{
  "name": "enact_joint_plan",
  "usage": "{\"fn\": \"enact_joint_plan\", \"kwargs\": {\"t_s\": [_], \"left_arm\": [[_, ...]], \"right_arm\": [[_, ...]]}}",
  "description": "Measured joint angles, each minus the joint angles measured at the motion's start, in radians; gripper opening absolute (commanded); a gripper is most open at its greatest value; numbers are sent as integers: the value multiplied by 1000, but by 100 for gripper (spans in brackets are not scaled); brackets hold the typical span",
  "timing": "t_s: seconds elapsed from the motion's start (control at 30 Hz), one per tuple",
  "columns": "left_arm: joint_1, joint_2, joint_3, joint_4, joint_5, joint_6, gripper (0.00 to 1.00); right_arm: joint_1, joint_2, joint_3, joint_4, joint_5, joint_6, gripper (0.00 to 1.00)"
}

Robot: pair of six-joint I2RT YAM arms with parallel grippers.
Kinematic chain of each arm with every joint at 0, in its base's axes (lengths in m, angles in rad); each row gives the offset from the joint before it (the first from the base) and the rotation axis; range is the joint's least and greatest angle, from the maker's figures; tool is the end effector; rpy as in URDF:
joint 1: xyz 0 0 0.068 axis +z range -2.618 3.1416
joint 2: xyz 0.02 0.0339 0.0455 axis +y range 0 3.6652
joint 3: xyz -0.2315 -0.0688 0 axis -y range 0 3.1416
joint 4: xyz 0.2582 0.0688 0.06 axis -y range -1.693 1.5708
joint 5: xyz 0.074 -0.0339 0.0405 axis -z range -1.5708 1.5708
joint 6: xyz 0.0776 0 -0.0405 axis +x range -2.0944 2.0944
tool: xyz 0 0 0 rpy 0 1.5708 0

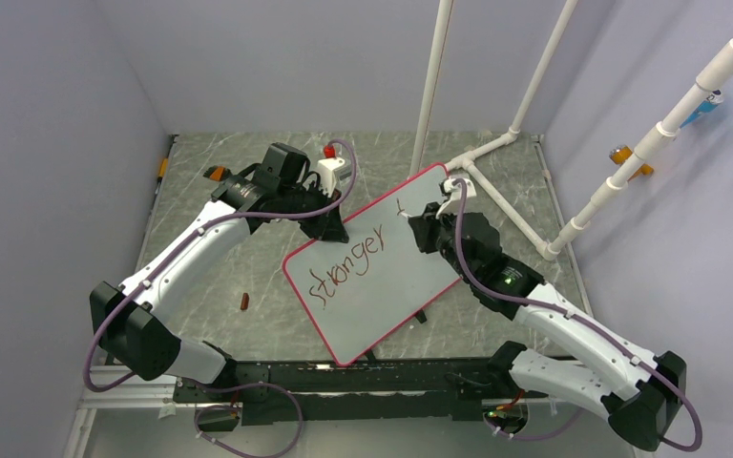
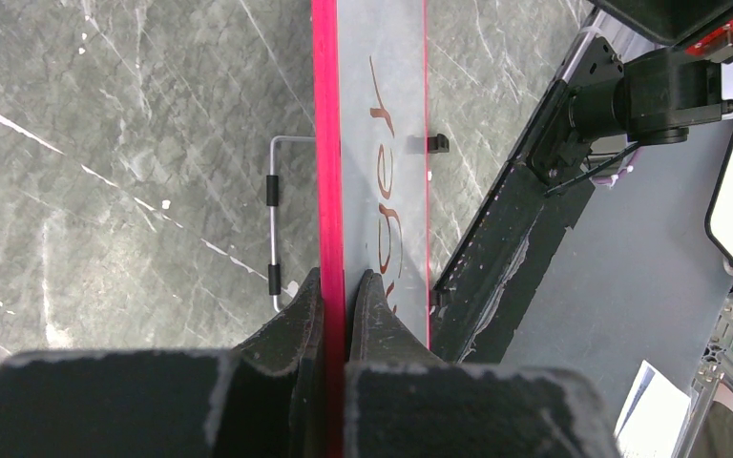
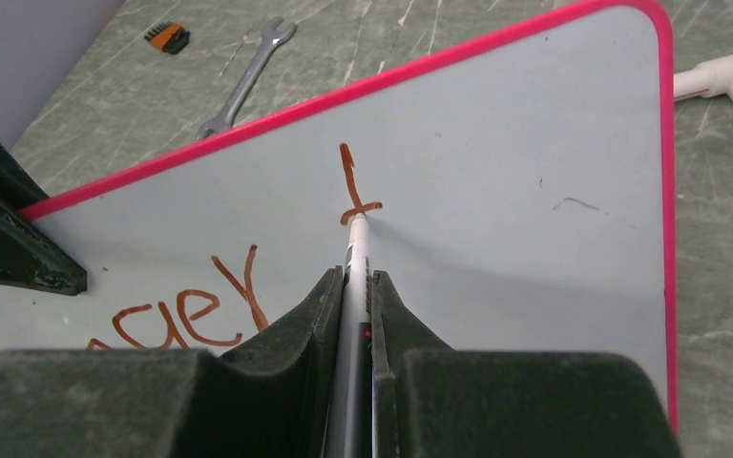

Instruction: Write a sentence on the whiteboard

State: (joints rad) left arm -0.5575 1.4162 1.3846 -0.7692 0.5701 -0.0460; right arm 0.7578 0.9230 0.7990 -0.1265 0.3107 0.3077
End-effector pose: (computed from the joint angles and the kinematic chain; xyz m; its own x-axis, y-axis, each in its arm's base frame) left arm 0.2675 -0.2161 0.2940 -0.6437 0.3557 -0.6776 0.7354 0.5325 -0.4191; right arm 0.2249 0.1802 0.2890 -0.3046 0.1087 -0.9462 -0.3641 0.9047 0.2212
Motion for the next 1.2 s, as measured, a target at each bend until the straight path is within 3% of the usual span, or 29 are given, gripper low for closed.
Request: {"fn": "enact_joint_plan", "kwargs": {"t_s": [0.6,1.2], "left_arm": [[0,0,0,-2,-1,0,0],[2,0,-3,0,-6,-2,0]], "right_arm": [[0,-88,-108,-33,-6,53,0],[0,-3,-11,-70,45,13,0]]}}
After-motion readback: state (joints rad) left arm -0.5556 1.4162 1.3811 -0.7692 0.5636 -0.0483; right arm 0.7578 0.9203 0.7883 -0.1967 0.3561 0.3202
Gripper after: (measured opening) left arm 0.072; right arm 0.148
